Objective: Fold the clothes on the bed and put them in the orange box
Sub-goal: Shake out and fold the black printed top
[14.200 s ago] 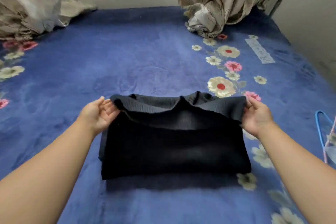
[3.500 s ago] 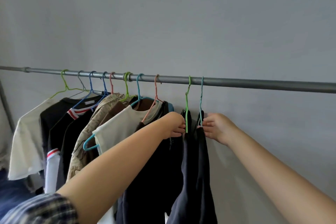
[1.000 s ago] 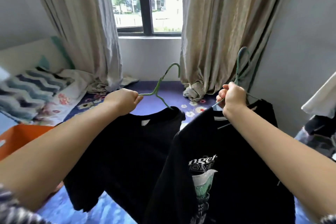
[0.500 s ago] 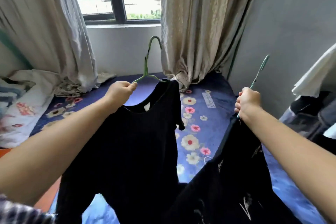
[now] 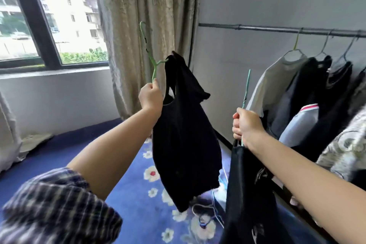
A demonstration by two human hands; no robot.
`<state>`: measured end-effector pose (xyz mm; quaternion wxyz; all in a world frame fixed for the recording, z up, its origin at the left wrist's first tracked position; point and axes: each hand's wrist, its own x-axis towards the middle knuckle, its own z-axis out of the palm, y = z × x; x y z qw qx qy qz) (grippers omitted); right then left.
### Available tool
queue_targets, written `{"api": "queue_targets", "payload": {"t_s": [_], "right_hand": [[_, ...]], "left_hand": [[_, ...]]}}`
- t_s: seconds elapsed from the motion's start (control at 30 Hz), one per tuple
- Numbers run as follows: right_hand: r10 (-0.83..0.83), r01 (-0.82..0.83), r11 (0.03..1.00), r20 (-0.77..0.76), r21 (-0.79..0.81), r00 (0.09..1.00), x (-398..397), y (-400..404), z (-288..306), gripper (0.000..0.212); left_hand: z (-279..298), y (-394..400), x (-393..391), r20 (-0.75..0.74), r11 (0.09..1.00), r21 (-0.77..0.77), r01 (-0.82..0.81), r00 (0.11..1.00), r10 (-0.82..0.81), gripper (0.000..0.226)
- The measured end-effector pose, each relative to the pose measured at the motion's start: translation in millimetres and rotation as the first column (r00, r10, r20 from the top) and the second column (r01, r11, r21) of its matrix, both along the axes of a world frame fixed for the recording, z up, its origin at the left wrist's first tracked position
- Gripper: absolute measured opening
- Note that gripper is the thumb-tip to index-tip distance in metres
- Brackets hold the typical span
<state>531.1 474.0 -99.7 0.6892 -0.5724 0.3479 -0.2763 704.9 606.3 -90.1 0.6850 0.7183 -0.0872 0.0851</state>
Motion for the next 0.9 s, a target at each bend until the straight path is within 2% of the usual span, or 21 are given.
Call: {"api": "queue_targets", "payload": {"t_s": [0.07,0.13,0.2,0.23,0.33,0.4,0.5,0.63,0.7,0.73,0.8,0.87,0.9], "right_hand": [[-0.005,0.005,1.000,0.015,0.000,1.000,7,2,5,0.028],[0.018,-0.017,1.000,0.025,-0.020,1.000,16,2,4,0.028],[0.054,-0.054,0.996,0.003,-0.068,0.999,25,1,-5,0.027],[0.080,-0.082,0.991,-0.021,-0.103,0.997,28,0,-9,0.028],[0.168,-0.179,0.966,-0.075,-0.187,0.983,32,-3,-23,0.029],[0.212,-0.227,0.951,-0.094,-0.209,0.973,36,-3,-34,0.029],[0.231,-0.267,0.918,-0.152,-0.292,0.961,42,7,-49,0.029],[0.203,-0.242,0.902,-0.144,-0.358,0.969,52,23,-58,0.030],[0.209,-0.236,0.893,-0.109,-0.384,0.972,56,31,-56,0.030],[0.211,-0.230,0.890,-0.091,-0.394,0.973,57,33,-54,0.030],[0.223,-0.235,0.876,-0.079,-0.422,0.972,57,38,-49,0.029],[0.240,-0.245,0.847,-0.073,-0.471,0.968,54,43,-41,0.029],[0.248,-0.248,0.835,-0.065,-0.491,0.966,52,44,-37,0.029]], "left_hand": [[5,1,16,-0.013,0.999,0.032,-0.033,0.999,0.033,0.040],[0,3,35,-0.062,0.974,0.226,-0.032,0.997,0.047,0.020],[-14,10,47,-0.164,0.876,0.483,-0.007,0.982,0.098,0.039],[-24,16,49,-0.186,0.811,0.585,0.029,0.978,0.099,0.041],[-55,33,41,-0.227,0.630,0.729,0.266,0.963,-0.144,0.011],[-73,46,23,-0.334,0.575,0.677,0.459,0.888,-0.316,0.023],[-82,66,-11,-0.492,0.494,0.540,0.681,0.732,-0.471,0.021],[-77,89,-43,-0.568,0.351,0.433,0.830,0.554,-0.609,0.025],[-75,97,-59,-0.562,0.278,0.447,0.850,0.509,-0.652,0.015],[-74,99,-67,-0.551,0.265,0.472,0.841,0.516,-0.656,0.010],[-72,103,-78,-0.454,0.280,0.614,0.738,0.620,-0.640,0.008],[-69,106,-84,-0.250,0.343,0.776,0.529,0.758,-0.603,0.010],[-68,107,-84,-0.149,0.409,0.796,0.447,0.799,-0.583,0.012]]}}
